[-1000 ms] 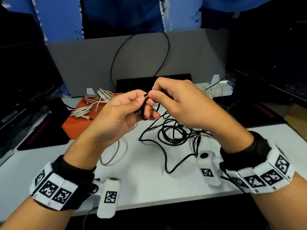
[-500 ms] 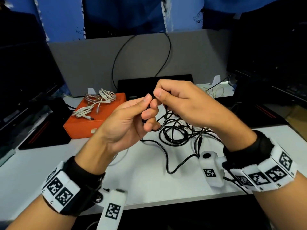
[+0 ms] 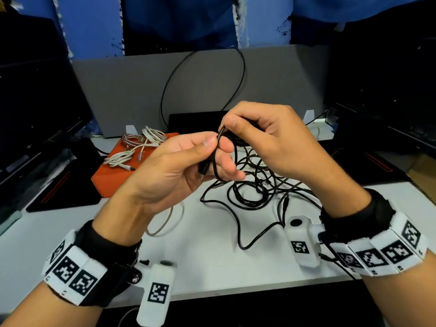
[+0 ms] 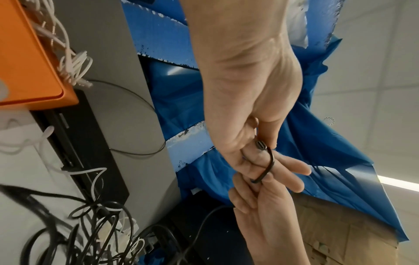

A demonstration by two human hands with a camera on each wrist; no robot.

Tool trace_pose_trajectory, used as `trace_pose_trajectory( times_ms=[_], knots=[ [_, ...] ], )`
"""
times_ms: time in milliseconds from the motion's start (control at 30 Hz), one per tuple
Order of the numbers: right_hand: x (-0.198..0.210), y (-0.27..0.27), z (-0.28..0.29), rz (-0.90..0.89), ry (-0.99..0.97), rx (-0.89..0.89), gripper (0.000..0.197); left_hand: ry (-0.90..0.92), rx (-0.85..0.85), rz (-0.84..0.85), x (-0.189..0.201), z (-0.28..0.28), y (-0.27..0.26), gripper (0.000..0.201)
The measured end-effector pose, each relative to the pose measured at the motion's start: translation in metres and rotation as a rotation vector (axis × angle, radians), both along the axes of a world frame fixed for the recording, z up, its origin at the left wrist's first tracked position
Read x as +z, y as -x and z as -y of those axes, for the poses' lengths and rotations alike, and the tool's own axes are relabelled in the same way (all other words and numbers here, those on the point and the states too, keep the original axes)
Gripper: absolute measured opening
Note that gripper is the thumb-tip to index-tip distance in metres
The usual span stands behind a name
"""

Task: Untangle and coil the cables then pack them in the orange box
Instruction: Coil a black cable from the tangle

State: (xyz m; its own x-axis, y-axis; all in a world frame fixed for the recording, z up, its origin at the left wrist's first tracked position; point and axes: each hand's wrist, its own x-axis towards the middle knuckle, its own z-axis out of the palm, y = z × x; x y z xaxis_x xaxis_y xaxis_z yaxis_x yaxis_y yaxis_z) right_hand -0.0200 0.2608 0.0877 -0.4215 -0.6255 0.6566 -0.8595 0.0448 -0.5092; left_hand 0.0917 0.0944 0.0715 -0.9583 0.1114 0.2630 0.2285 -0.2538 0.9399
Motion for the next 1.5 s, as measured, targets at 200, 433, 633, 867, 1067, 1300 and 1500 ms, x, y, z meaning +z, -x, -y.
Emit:
trace_pose_trajectory(
  times_ms=[200, 433, 633, 867, 1067, 1300, 1500],
  knots=[
    [-0.009, 0.004, 0.011, 0.207, -0.107, 0.04, 0.024, -0.163, 0.155, -0.031, 0.007, -0.001, 0.003, 0.021],
    [-0.026, -0.003, 0.018, 0.163, -0.525, 0.053, 0.026, -0.28, 0.288, -0.085, 0.004, 0.017, 0.012, 0.023],
    [-0.019, -0.008, 0.01, -0.059, -0.672, -0.031, 0.027, 0.496, 0.53, -0.189, -0.007, 0.012, 0.013, 0.02],
    [-0.002, -0.003, -0.001, 0.133, -0.215, -0.021, 0.021, 1.116, 0.566, -0.336, -0.006, 0.008, 0.006, 0.023],
    [-0.006, 0.002, 0.001, 0.143, -0.171, 0.032, 0.013, 0.673, 0.277, -0.231, -0.004, 0.011, 0.006, 0.026],
    [-0.007, -0.002, 0.003, 0.008, -0.171, -0.065, 0.028, 0.501, 0.184, -0.124, -0.004, 0.009, 0.006, 0.026],
    [-0.002, -0.008, 0.0, -0.056, -0.155, -0.004, 0.028, 0.489, 0.083, -0.122, 0.001, 0.014, -0.005, 0.026]
  ],
)
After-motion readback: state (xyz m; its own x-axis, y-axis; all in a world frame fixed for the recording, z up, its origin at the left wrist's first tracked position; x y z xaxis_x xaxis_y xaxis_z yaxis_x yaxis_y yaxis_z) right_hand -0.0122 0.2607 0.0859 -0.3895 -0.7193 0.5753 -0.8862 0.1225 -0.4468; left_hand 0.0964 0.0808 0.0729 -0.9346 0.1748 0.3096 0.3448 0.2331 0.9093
